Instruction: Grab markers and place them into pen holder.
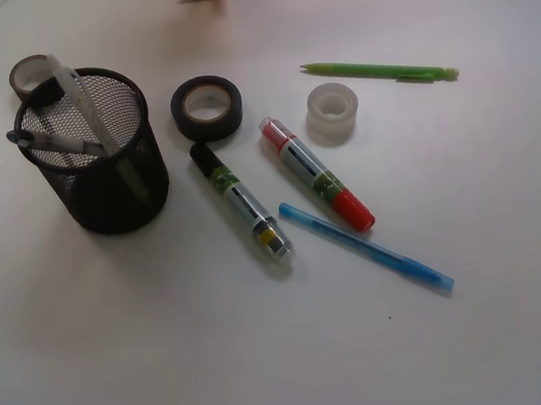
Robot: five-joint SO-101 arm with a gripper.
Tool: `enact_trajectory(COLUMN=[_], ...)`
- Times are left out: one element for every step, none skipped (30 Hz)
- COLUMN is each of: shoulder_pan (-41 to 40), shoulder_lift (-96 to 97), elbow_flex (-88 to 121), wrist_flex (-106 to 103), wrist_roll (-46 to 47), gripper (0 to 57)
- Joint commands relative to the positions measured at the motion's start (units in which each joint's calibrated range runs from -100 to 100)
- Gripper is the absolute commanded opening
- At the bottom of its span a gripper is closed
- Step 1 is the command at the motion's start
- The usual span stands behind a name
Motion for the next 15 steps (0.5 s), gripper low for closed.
enact_trajectory(shoulder_pan=[1.95,2.47,3.15,3.52,4.19,4.87,5.31,5.69,5.99,6.21,6.81,7.18,7.48,7.71,8.01], shoulder_lift=[2.02,3.46,5.08,7.03,9.24,11.54,13.75,15.7,17.23,18.68,19.95,20.97,21.57,21.74,22.16], elbow_flex=[2.5,4.4,6.31,7.76,8.57,9.11,9.11,9.02,9.02,9.11,9.11,9.02,9.11,9.48,9.84], wrist_flex=[-28.28,-33.97,-39.57,-45.17,-49.89,-53.74,-56.02,-57.07,-57.33,-57.33,-57.59,-57.68,-57.68,-57.68,-57.59], wrist_roll=[-6.59,-7.57,-8.25,-8.64,-8.74,-8.74,-8.74,-8.74,-8.74,-8.69,-8.69,-8.69,-8.69,-8.64,-8.64], gripper=[0.5,0.5,0.5,0.5,0.5,0.5,0.5,0.5,0.5,0.5,0.5,0.5,0.5,0.4,0.4])
